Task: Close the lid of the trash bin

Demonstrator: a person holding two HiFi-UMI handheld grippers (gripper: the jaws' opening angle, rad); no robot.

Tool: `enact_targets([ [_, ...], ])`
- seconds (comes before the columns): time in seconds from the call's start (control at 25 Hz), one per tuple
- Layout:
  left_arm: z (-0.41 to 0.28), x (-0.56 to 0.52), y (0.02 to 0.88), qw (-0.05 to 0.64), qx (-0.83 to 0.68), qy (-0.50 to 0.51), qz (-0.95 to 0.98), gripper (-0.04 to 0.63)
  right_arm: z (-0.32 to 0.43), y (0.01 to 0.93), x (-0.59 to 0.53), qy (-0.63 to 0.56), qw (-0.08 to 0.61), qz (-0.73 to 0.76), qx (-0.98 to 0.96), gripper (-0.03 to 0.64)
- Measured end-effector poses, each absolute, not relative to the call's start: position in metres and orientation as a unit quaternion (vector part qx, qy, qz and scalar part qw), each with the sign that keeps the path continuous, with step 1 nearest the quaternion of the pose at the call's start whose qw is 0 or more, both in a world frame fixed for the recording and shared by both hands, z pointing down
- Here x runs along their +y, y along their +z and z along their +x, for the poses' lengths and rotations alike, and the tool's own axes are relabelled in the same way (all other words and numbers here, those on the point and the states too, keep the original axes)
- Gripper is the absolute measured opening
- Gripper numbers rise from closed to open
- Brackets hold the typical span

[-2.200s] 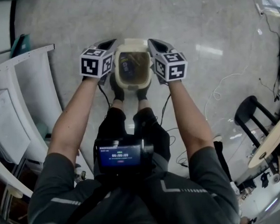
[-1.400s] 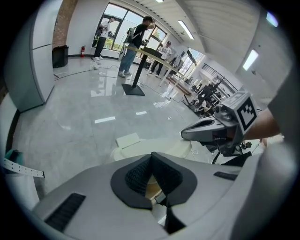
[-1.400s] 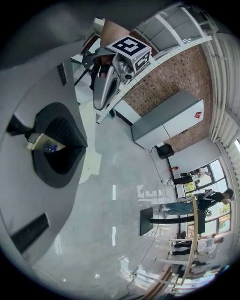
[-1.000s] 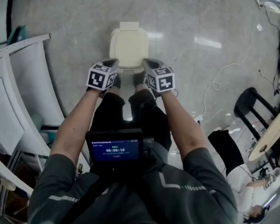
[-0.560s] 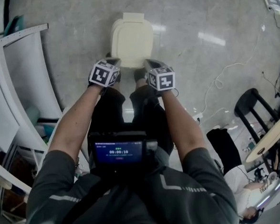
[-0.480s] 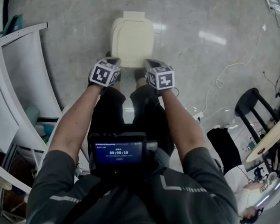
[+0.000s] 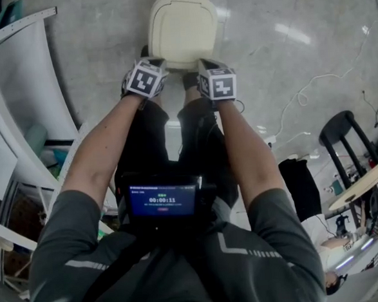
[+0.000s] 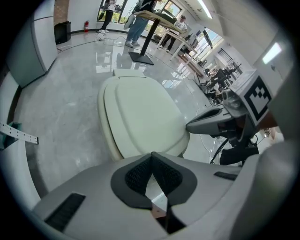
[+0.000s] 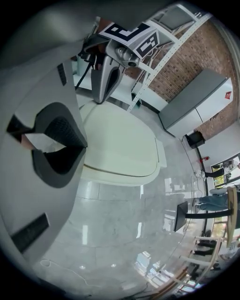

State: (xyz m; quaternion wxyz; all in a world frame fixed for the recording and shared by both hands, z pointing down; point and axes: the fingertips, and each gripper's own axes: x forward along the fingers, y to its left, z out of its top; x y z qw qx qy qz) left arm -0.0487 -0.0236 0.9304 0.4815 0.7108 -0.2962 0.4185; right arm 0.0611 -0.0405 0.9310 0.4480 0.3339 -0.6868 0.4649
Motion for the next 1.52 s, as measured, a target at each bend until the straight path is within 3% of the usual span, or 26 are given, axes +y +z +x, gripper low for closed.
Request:
enact_targets([
  [0.6, -0.053, -0.017, 0.951, 0.524, -0.315, 0.424, 0.668, 0.000, 0.058, 0.942, -0.037, 0.446, 0.479, 0.335, -0.678, 0.011],
  [0.84, -0.055, -0.018, 0.952, 0.500, -0.307, 0.432, 0.685, 0.000, 0.059, 0.939, -0.042, 0.434, 0.473, 0.350, -0.682, 0.012],
  [1.16, -0.062, -0.033, 0.922, 0.515, -0.332, 0.379, 0.694, 0.000, 0.047, 0.919, -0.039, 0.446, 0.464, 0.330, -0.691, 0.011],
  [1.52, -0.074, -0.106, 0.827, 0.486, -0.408, 0.283, 0.719, 0.000, 0.056, 0.833, -0.117, 0.386, 0.377, 0.389, -0.747, 0.011],
])
